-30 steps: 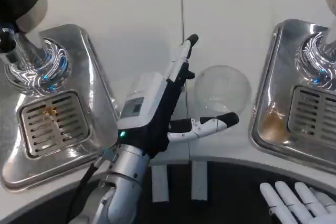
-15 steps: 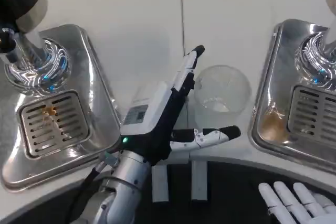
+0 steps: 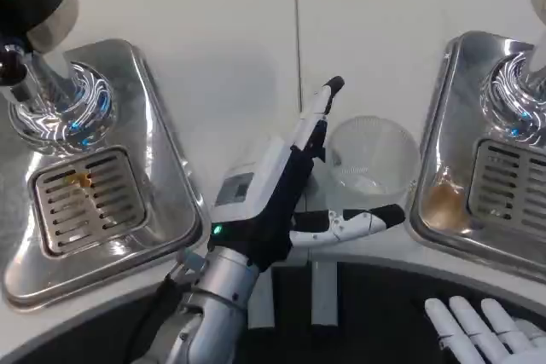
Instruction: Grasp the cup under the faucet to collect the drink, then remove the cup.
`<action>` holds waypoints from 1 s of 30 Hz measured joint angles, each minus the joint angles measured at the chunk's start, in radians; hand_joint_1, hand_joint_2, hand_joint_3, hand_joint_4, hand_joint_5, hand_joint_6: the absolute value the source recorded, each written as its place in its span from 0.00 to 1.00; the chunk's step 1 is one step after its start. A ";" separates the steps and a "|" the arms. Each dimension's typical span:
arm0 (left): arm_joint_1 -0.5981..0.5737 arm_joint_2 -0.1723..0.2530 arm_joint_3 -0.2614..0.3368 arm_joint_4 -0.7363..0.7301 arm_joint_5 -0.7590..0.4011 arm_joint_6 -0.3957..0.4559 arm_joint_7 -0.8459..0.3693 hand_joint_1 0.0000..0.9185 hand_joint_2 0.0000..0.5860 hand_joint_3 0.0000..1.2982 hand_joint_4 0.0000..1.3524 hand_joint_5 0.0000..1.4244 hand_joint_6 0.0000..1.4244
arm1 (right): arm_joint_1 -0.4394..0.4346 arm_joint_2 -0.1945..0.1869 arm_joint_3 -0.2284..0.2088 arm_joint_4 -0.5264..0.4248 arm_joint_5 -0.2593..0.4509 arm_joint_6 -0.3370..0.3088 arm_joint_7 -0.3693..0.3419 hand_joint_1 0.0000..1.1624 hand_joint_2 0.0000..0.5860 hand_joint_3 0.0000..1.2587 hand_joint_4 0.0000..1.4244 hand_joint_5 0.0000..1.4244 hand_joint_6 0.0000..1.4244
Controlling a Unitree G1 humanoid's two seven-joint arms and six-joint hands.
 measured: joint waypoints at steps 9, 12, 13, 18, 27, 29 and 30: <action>-0.016 -0.048 -0.027 0.012 0.067 0.050 0.086 0.57 0.12 0.33 0.38 0.68 0.97 | 0.000 0.001 0.000 0.000 0.002 0.003 0.005 0.30 0.62 0.00 0.00 0.00 0.08; -0.015 -0.063 -0.047 0.012 0.128 0.093 0.157 0.63 0.13 0.64 0.73 0.90 1.00 | 0.002 0.003 -0.006 0.000 0.012 0.003 0.005 0.30 0.62 0.00 0.00 0.00 0.09; -0.015 -0.067 -0.047 0.012 0.135 0.099 0.171 0.65 0.13 0.72 0.81 0.95 1.00 | 0.002 0.003 -0.007 0.000 0.013 0.003 0.005 0.30 0.62 0.00 0.00 0.00 0.09; -0.013 -0.072 -0.039 0.019 0.126 0.099 0.217 0.63 0.07 0.86 0.85 1.00 1.00 | 0.015 0.006 -0.010 0.000 0.020 0.003 0.005 0.30 0.63 0.00 0.00 0.00 0.09; -0.013 -0.069 -0.029 0.024 0.058 0.066 0.200 0.62 0.00 0.91 0.84 1.00 1.00 | 0.030 0.008 0.001 0.000 0.020 -0.001 0.004 0.30 0.63 0.00 0.00 0.00 0.10; -0.013 -0.065 -0.032 0.023 0.058 0.062 0.191 0.64 0.00 0.91 0.84 1.00 1.00 | 0.030 0.008 0.000 0.000 0.020 -0.001 0.004 0.30 0.63 0.00 0.00 0.00 0.10; -0.013 -0.064 -0.032 0.023 0.057 0.062 0.188 0.65 0.00 0.91 0.83 1.00 1.00 | 0.030 0.008 -0.001 0.000 0.020 -0.001 0.004 0.30 0.63 0.00 0.00 0.00 0.10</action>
